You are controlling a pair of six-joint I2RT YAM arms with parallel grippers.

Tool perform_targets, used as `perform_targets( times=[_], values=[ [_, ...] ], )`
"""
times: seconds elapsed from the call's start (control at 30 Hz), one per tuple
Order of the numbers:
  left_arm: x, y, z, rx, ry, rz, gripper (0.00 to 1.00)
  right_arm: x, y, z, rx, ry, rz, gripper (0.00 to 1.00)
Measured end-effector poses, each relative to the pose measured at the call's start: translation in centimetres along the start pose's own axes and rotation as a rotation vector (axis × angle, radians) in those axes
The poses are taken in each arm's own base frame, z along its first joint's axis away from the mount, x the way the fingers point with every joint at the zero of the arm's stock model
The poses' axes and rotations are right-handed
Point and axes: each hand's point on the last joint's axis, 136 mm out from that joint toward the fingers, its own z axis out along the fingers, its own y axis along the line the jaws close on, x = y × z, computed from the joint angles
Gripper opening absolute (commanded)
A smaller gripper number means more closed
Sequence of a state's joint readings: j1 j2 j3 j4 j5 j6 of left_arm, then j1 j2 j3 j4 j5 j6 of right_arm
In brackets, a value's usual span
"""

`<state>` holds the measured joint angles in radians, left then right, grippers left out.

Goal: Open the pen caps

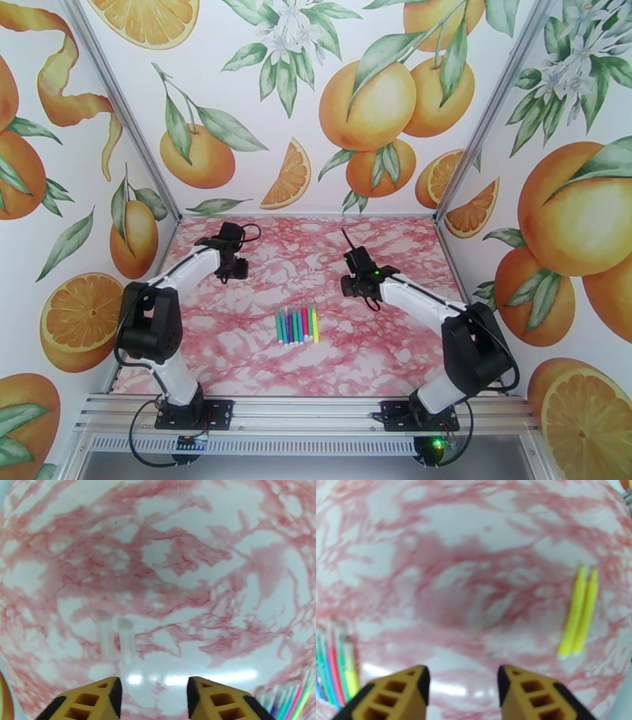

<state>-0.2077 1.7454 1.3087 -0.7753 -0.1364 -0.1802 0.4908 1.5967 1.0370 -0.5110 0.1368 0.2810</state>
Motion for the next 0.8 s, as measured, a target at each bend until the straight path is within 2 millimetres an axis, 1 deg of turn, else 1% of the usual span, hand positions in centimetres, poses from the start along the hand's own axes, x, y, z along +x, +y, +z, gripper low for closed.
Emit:
perform_targets(
  times=[0.13, 0.23, 0.33, 0.5, 0.63, 0.8],
  values=[
    [1.0, -0.1, 0.0, 0.014, -0.002, 0.005, 0.71, 1.7, 2.2, 0.0, -0.079, 0.026, 0.002, 0.52],
    [2.0, -0.3, 0.1, 0.036, -0.002, 0.006, 0.76, 3.1, 4.0, -0.1, -0.134, 0.050, -0.008, 0.52],
    [2.6, -0.8, -0.1, 0.077, -0.017, 0.005, 0.77, 4.4, 5.9, 0.0, -0.191, 0.072, -0.020, 0.53],
    [2.8, -2.0, -0.9, 0.166, -0.082, 0.000, 0.78, 6.3, 8.3, -0.1, -0.285, 0.112, -0.040, 0.53],
    [2.7, -2.9, -1.8, 0.236, -0.136, 0.002, 0.78, 7.0, 9.9, -0.5, -0.349, 0.132, -0.048, 0.53],
    [2.6, -3.5, -2.5, 0.281, -0.182, 0.005, 0.78, 8.0, 11.6, -0.7, -0.404, 0.158, -0.073, 0.52]
  ],
)
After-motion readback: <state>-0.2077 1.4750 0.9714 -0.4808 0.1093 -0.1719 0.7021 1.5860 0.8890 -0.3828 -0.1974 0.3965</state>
